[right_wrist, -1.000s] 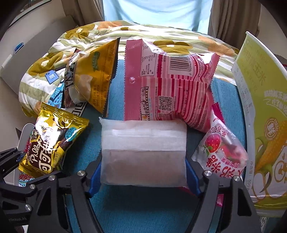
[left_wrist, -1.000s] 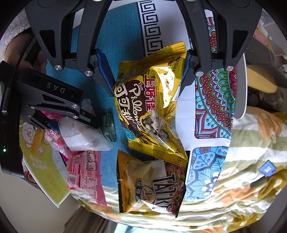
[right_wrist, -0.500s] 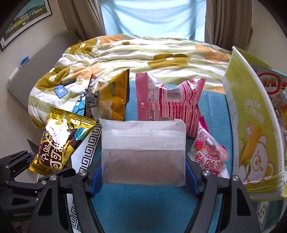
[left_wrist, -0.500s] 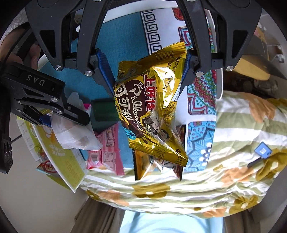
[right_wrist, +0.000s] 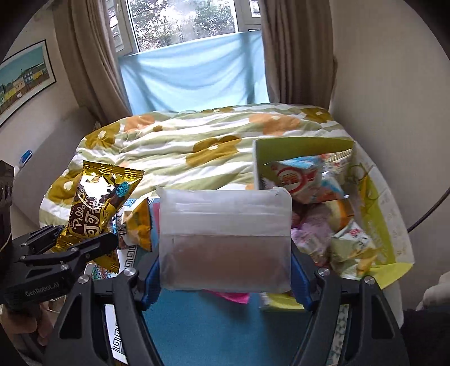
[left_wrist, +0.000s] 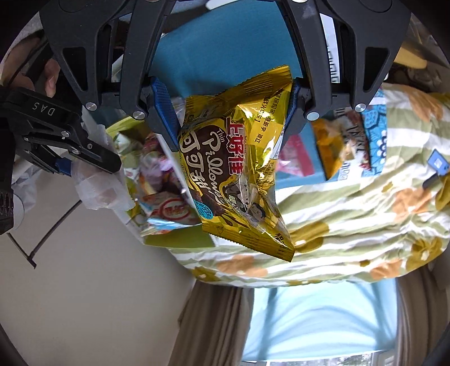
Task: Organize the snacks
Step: 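Carry both packages into the cardboard box and open both tools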
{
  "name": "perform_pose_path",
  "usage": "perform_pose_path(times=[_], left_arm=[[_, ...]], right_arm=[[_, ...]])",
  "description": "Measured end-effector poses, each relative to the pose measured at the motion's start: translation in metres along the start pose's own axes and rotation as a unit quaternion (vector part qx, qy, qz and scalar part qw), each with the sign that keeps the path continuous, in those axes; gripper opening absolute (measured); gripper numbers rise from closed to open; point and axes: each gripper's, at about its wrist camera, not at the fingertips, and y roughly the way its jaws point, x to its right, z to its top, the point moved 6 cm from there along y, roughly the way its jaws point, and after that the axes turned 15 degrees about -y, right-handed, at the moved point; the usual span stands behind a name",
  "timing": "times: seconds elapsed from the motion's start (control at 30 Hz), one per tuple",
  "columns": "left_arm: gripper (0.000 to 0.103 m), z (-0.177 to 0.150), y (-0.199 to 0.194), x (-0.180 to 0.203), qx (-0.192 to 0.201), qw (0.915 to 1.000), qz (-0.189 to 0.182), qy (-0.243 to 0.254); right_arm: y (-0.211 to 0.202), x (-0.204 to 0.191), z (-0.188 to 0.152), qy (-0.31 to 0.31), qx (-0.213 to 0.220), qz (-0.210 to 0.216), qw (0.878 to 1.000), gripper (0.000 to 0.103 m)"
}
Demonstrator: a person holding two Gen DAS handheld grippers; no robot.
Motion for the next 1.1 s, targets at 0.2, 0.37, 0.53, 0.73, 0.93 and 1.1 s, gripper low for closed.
perform_pose_path(times=[0.2, 0.37, 0.53, 0.73, 0.93, 1.1], left_arm=[[0.060, -0.013, 0.043, 0.091, -0.023, 0.9992, -0.029, 0.016], [0.060, -0.026, 0.086, 0.138, -0.043, 0.9987, -0.024, 0.012], [0.063, -0.042, 0.113, 0.159, -0.055, 0.9985, -0.002, -0.006], [0.100, -0.053, 0.106, 0.147, -0.025, 0.9983, 0.037, -0.039], [0.100, -0.054, 0.091, 0.121, -0.014, 0.9942, 0.061, -0.088], [0.100, -0.054, 0.079, 0.110, 0.000, 0.9909, 0.086, -0.104]], right_arm=[[-0.028, 0.083, -0.009, 0.012, 0.005, -0.027, 1.000, 0.070], [-0.037, 0.140, -0.020, 0.022, 0.006, -0.030, 0.999, 0.070], [-0.035, 0.181, -0.029, 0.016, 0.001, -0.021, 1.000, 0.070], [-0.021, 0.206, -0.037, -0.010, -0.008, 0.007, 1.000, 0.070], [-0.004, 0.208, -0.040, -0.021, -0.017, 0.045, 0.999, 0.070], [0.010, 0.211, -0.037, -0.024, -0.023, 0.071, 0.997, 0.070]])
